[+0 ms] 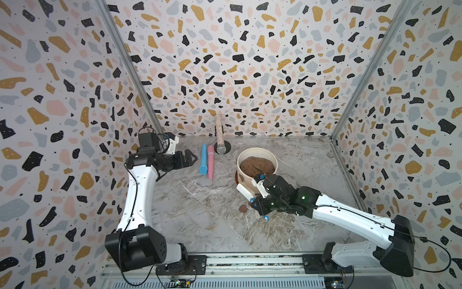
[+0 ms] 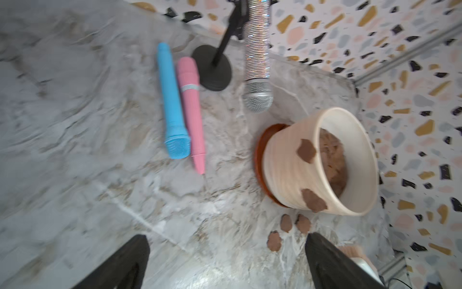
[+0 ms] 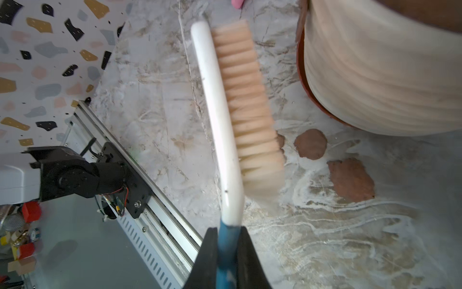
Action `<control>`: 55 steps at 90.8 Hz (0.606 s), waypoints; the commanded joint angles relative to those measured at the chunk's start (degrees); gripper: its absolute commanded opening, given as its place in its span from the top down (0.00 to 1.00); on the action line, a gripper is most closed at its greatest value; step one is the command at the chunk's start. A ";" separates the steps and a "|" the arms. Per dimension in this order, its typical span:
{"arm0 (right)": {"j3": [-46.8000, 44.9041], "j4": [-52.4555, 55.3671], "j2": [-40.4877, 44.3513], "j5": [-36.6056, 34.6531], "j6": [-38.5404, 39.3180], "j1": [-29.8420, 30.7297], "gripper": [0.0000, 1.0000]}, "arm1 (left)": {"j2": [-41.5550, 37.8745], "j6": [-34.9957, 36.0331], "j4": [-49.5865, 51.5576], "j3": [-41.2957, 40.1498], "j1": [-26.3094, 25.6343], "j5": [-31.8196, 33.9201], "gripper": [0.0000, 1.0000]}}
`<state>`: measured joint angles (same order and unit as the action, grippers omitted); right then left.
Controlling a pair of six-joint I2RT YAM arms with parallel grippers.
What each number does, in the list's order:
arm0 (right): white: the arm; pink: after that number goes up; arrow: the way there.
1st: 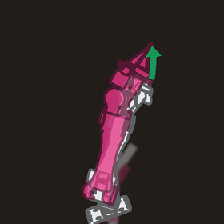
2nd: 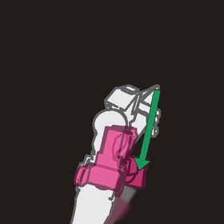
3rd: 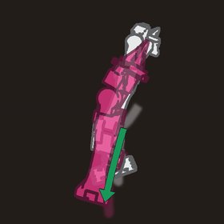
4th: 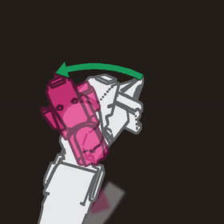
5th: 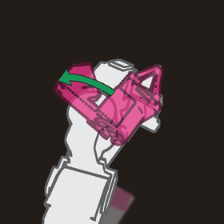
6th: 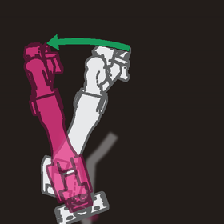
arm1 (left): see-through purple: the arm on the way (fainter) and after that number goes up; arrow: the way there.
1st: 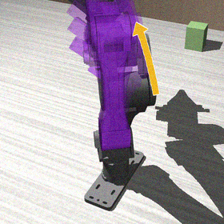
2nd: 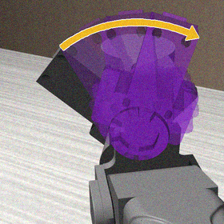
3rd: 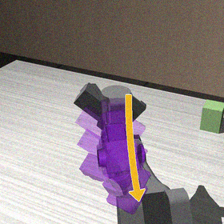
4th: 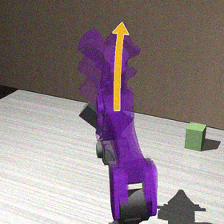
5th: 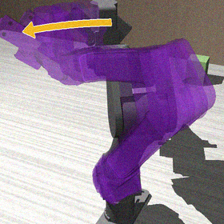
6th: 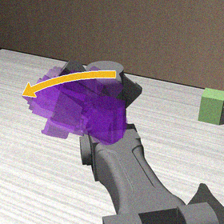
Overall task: Scrub the dried mud off the ceramic pot
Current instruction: Brush off the soil from the pot.
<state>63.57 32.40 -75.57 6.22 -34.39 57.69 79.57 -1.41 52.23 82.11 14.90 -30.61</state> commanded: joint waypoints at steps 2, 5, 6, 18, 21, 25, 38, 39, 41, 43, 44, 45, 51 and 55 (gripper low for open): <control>8.24 8.15 -3.23 -5.21 -0.08 -0.12 1.00 | -1.19 4.20 3.43 -0.58 4.82 5.69 0.00; 9.57 8.82 -4.45 -5.36 -0.47 0.00 1.00 | -1.69 5.00 3.49 -1.38 5.32 6.06 0.00; 10.00 8.95 -4.78 -5.44 -0.71 -0.02 1.00 | -1.96 5.27 3.49 -1.71 5.45 6.16 0.00; 14.78 9.80 -9.18 -6.81 -1.40 -0.08 1.00 | -5.51 6.54 0.95 -6.58 5.69 7.22 0.00; 16.44 10.80 -10.68 -7.06 -1.23 -0.16 1.00 | -6.61 6.84 0.18 -7.83 5.73 6.87 0.00; 18.83 12.54 -12.65 -7.14 -1.10 -0.66 1.00 | -7.99 7.14 -0.79 -9.01 5.69 6.65 0.00; 22.39 15.76 -16.25 -8.55 -3.53 -3.47 1.00 | -9.28 7.76 -1.45 -10.44 5.73 6.25 0.00; 22.48 15.94 -16.48 -8.48 -3.68 -3.73 1.00 | -9.27 7.75 -1.44 -10.46 5.70 5.99 0.00; 22.72 16.29 -16.88 -8.32 -4.07 -4.21 1.00 | -9.22 7.59 -1.43 -10.54 5.72 5.47 0.00; 22.91 16.71 -17.30 -8.30 -4.34 -4.62 1.00 | -9.23 7.46 -1.49 -10.73 5.68 5.06 0.00; 23.00 16.98 -17.54 -8.27 -4.44 -4.79 1.00 | -9.24 7.33 -1.55 -10.82 5.68 4.78 0.00; 23.09 17.21 -17.74 -8.30 -4.45 -4.87 1.00 | -9.25 7.23 -1.62 -10.91 5.67 4.51 0.00; 23.13 18.03 -18.79 -9.03 -4.66 -5.17 1.00 | -9.37 6.61 -2.08 -11.50 5.70 3.00 0.00; 22.78 18.13 -19.59 -9.00 -4.63 -5.22 1.00 | -9.42 6.25 -2.35 -11.72 5.67 1.97 0.00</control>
<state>85.10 45.04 -94.37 1.26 -36.42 53.87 70.72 4.93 51.77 71.66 20.56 -25.50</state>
